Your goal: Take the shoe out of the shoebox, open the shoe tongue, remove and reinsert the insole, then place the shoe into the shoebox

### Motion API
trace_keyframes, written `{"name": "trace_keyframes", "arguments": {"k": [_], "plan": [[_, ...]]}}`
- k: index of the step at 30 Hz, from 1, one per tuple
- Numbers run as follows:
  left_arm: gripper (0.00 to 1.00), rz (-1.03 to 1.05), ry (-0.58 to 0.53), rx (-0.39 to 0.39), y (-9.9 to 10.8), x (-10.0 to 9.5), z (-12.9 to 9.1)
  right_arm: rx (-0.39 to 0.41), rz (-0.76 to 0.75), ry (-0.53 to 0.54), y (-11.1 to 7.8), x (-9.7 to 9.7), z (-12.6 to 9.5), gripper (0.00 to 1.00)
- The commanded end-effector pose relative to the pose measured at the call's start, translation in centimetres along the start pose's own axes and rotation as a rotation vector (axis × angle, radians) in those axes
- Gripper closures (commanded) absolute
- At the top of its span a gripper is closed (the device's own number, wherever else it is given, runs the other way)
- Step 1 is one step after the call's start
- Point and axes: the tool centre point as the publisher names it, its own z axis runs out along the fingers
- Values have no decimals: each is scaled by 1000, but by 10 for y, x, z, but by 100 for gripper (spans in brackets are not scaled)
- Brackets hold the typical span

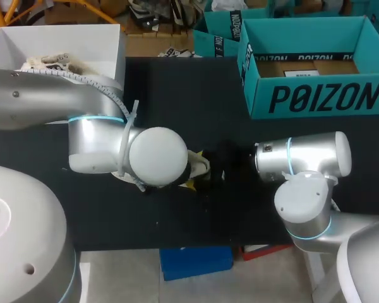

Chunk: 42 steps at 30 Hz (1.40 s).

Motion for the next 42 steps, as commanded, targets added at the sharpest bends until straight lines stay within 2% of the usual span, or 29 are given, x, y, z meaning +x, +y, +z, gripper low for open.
{"name": "trace_keyframes", "arguments": {"k": [1, 13, 21, 26, 33, 42], "plan": [[100, 38, 62, 82, 9, 3, 35, -8, 0, -8, -9, -2, 14, 100], [100, 69, 242, 281, 33, -3, -45, -8, 0, -8, -9, -2, 14, 100], [100, 49, 318, 351, 31, -3, -75, -8, 0, -8, -9, -2, 14, 100], [100, 35, 337, 361, 28, -5, -84, -8, 0, -8, -9, -2, 14, 100], [100, 25, 385, 381, 24, -8, -84, -8, 0, -8, -9, -2, 14, 100], [100, 53, 479, 407, 17, -31, -91, -8, 0, -8, -9, -2, 14, 100]]}}
